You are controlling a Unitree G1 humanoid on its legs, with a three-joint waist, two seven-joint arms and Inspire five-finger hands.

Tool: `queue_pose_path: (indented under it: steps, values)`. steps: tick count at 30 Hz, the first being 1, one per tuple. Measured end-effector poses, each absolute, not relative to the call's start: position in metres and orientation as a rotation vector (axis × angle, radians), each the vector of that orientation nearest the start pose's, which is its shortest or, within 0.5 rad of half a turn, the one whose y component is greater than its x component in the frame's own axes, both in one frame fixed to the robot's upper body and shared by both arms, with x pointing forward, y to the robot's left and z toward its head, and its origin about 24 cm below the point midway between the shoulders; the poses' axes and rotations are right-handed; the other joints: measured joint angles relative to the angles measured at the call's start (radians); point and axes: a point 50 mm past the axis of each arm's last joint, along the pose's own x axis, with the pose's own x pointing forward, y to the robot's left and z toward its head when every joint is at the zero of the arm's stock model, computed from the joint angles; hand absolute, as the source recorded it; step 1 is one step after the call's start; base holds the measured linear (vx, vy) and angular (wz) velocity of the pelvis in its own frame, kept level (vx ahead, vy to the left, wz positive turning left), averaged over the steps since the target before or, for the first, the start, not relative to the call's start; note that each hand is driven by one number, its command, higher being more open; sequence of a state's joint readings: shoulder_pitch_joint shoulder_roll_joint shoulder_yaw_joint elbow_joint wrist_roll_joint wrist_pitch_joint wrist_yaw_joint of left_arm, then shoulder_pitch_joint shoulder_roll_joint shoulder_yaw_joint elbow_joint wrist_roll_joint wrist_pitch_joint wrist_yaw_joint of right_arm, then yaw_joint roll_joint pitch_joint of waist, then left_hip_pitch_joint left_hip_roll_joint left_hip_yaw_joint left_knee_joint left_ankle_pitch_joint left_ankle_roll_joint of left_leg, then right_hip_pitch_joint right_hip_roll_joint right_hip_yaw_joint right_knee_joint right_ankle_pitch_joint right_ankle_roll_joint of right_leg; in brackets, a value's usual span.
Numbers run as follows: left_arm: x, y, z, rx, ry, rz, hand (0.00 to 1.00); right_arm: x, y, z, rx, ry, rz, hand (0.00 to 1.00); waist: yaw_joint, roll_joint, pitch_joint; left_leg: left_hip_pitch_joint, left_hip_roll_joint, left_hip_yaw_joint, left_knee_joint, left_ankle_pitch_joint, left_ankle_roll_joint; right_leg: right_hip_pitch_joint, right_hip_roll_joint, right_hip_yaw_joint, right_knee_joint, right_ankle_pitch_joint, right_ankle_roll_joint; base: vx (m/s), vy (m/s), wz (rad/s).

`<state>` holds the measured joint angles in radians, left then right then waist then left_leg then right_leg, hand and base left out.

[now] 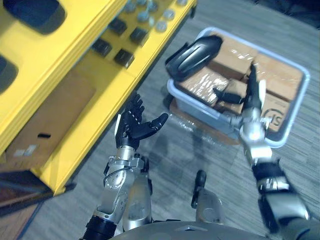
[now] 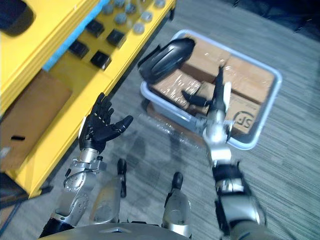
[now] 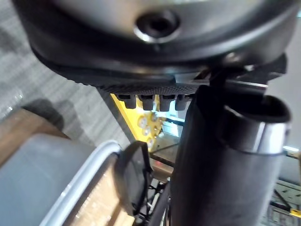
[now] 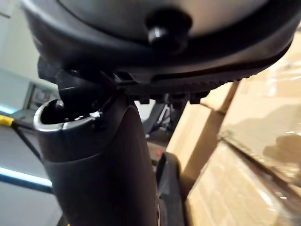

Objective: Walk over and take three plastic housings, then place them on the shelf

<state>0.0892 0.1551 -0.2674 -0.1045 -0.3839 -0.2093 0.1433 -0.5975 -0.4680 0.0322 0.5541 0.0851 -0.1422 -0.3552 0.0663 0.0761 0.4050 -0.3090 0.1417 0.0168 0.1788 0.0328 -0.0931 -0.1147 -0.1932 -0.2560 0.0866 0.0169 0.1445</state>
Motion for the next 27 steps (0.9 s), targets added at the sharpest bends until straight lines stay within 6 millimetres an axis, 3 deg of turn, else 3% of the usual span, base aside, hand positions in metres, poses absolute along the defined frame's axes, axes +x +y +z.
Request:
queue_pose_path:
  steps: [2, 5, 10, 12, 16, 21, 27]
  values:
    - [0.231, 0.125, 0.051, -0.269, -0.108, -0.102, 1.0, 0.371, -0.255, 0.182, -0.424, -0.326, -0.415, 1.0, 0.021, 0.013, 0.018, -0.025, -0.014, -0.022, -0.016, 0.021, 0.007, -0.008, -0.005, -0.024, -0.017, 0.016, 0.003, -0.09, 0.05, 0.29]
    - [0.233, 0.12, 0.039, -0.256, -0.058, -0.122, 1.0, 0.382, -0.259, 0.217, -0.571, -0.372, -0.414, 1.0, 0.058, 0.015, 0.019, -0.051, -0.02, -0.034, -0.015, 0.027, 0.011, -0.021, -0.007, -0.04, -0.026, 0.031, 0.004, -0.02, 0.033, 0.14]
    - [0.237, 0.114, 0.028, -0.235, -0.013, -0.149, 1.0, 0.388, -0.259, 0.264, -0.699, -0.459, -0.413, 1.0, 0.096, 0.038, 0.046, -0.075, -0.033, -0.062, -0.008, 0.034, 0.017, -0.024, -0.015, -0.07, -0.021, 0.035, 0.004, -0.02, 0.026, 0.17]
    - [0.238, 0.115, 0.026, -0.231, -0.006, -0.146, 1.0, 0.391, -0.255, 0.274, -0.729, -0.466, -0.384, 1.0, 0.103, 0.046, 0.05, -0.084, -0.035, -0.075, -0.008, 0.038, 0.016, -0.025, -0.014, -0.085, -0.02, 0.035, 0.004, -0.03, 0.01, 0.16]
    - [0.24, 0.115, 0.019, -0.215, 0.022, -0.145, 1.0, 0.396, -0.251, 0.277, -0.719, -0.423, -0.308, 1.0, 0.128, 0.052, 0.053, -0.094, -0.037, -0.087, -0.009, 0.043, 0.016, -0.027, -0.014, -0.1, -0.017, 0.034, 0.003, -0.03, 0.003, 0.11]
    - [0.242, 0.111, 0.017, -0.207, 0.033, -0.161, 1.0, 0.4, -0.261, 0.277, -0.663, -0.324, -0.292, 1.0, 0.149, 0.085, 0.073, -0.101, -0.041, -0.1, -0.011, 0.052, 0.015, -0.037, -0.02, -0.116, 0.005, 0.026, -0.001, -0.04, 0.012, 0.07]
    - [0.242, 0.104, 0.008, -0.204, 0.071, -0.182, 1.0, 0.402, -0.28, 0.254, -0.647, -0.125, -0.278, 1.0, 0.156, 0.091, 0.078, -0.102, -0.043, -0.104, -0.03, 0.069, 0.015, -0.053, -0.026, -0.124, 0.026, 0.015, -0.001, -0.02, -0.002, 0.03]
